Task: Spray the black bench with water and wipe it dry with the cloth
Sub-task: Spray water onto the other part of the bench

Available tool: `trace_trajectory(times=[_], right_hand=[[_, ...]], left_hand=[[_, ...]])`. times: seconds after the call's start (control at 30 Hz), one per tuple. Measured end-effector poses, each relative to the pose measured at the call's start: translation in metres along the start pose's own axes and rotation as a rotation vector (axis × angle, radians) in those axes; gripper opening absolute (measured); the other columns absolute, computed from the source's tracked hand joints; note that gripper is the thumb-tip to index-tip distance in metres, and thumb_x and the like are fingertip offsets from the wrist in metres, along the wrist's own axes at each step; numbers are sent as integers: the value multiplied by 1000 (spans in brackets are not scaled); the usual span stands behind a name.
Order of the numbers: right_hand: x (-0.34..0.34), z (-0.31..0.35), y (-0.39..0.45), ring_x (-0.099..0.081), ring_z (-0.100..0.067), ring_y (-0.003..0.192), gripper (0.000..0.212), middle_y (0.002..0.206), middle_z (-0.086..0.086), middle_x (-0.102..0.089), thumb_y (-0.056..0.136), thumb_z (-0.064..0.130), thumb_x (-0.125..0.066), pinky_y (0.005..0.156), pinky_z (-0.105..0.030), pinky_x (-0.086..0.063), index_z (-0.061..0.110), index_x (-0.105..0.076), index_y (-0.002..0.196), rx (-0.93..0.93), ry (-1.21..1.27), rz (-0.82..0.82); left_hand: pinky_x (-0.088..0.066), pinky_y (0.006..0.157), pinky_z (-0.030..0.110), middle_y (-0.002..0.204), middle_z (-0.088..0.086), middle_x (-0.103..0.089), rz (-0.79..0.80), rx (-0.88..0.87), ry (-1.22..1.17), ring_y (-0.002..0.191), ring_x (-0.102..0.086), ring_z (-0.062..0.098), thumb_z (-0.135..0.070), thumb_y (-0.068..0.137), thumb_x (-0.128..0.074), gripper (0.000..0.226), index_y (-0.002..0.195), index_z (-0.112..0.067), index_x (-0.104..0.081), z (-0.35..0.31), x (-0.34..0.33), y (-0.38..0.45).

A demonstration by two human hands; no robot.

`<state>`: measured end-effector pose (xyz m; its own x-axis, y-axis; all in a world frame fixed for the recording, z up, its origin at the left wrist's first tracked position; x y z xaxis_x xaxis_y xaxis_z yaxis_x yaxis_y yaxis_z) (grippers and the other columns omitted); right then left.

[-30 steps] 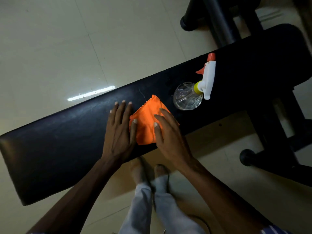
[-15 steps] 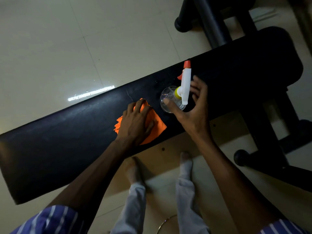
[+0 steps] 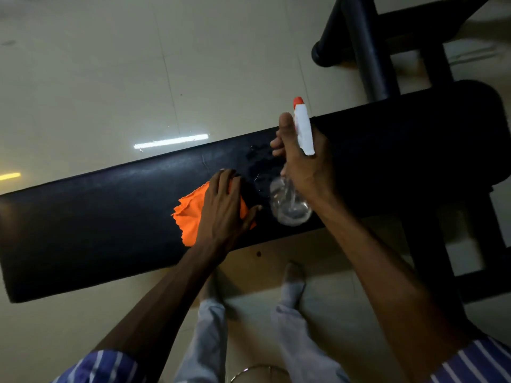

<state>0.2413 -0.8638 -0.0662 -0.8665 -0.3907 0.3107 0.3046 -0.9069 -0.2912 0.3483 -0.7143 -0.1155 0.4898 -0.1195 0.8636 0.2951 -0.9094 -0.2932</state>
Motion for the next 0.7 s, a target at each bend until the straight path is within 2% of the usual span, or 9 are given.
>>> trace_trajectory(times=[0.1, 0.17, 0.23, 0.27, 0.33, 0.43, 0.5, 0.6, 0.7], right_hand=[[11, -18, -4, -76, -29, 78, 29, 89, 0, -76, 99, 66, -55, 46, -27, -53, 40, -66, 92, -162, -103, 180], [16, -29, -14, -74, -35, 72, 25, 92, 2, -78, 98, 70, -52, 49, -32, -56, 51, -66, 108, -214, -188, 301], [20, -40, -24, -72, -30, 62, 47, 93, 3, -79, 98, 69, -52, 53, -36, -57, 40, -66, 131, -241, -268, 386], [22, -44, -28, -70, -23, 57, 53, 91, 2, -79, 99, 69, -52, 52, -33, -57, 30, -68, 132, -242, -297, 399], [27, -46, -33, -60, -4, 41, 59, 81, -3, -78, 99, 68, -52, 44, -22, -50, 17, -71, 121, -199, -390, 381], [35, -45, -36, -56, -2, 33, 66, 62, -10, -71, 102, 66, -48, 37, -15, -43, 3, -70, 96, -143, -487, 305], [41, -44, -38, -57, -3, 34, 66, 58, -8, -70, 102, 67, -46, 44, -22, -52, 7, -74, 100, -139, -478, 297], [53, -47, -41, -65, -10, 48, 71, 75, -3, -78, 93, 78, -46, 62, -41, -63, 16, -74, 114, -166, -432, 321], [73, -55, -42, -61, -6, 40, 72, 72, -4, -76, 92, 79, -46, 59, -41, -62, 12, -75, 94, -206, -420, 278]], left_hand=[[-35, 122, 50, 144, 23, -51, -22, 22, -52, 140, -44, 43, -38, 90, -77, 62, 134, 0, -56, -13, -4, 3], [-31, 126, 49, 151, 22, -48, -9, 35, -51, 146, -40, 42, -39, 90, -76, 69, 142, 0, -51, -20, -10, 8], [-23, 130, 47, 161, 22, -38, 36, 37, -13, 154, -30, 42, -44, 93, -72, 79, 152, 0, -43, -25, -22, 12], [-18, 131, 46, 166, 22, -32, 57, 39, 13, 158, -23, 41, -47, 94, -69, 83, 156, -1, -38, -27, -28, 13], [-12, 133, 44, 171, 19, -23, 63, 55, 43, 162, -14, 38, -53, 96, -64, 87, 160, -3, -32, -27, -36, 13], [-10, 133, 43, 173, 16, -18, 41, 87, 41, 163, -9, 35, -56, 96, -63, 89, 162, -6, -29, -26, -39, 13], [-11, 133, 43, 173, 16, -19, 33, 102, 40, 163, -10, 35, -55, 96, -64, 89, 162, -7, -28, -28, -39, 12], [-14, 133, 45, 171, 17, -24, 8, 106, 20, 161, -15, 37, -52, 95, -67, 88, 160, -5, -32, -39, -37, 13], [-14, 132, 46, 171, 18, -24, 11, 65, 2, 162, -15, 37, -51, 96, -66, 87, 161, -4, -30, -62, -41, 18]])
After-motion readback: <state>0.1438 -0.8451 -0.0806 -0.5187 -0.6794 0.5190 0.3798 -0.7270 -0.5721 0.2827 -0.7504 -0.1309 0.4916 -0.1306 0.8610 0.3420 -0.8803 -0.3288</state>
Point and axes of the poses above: each hand's wrist, its own y-axis towards the middle knuckle, its own x-axis out of the back of the hand, z = x × y, the point moved 10 cm from there along y, towards the middle knuckle
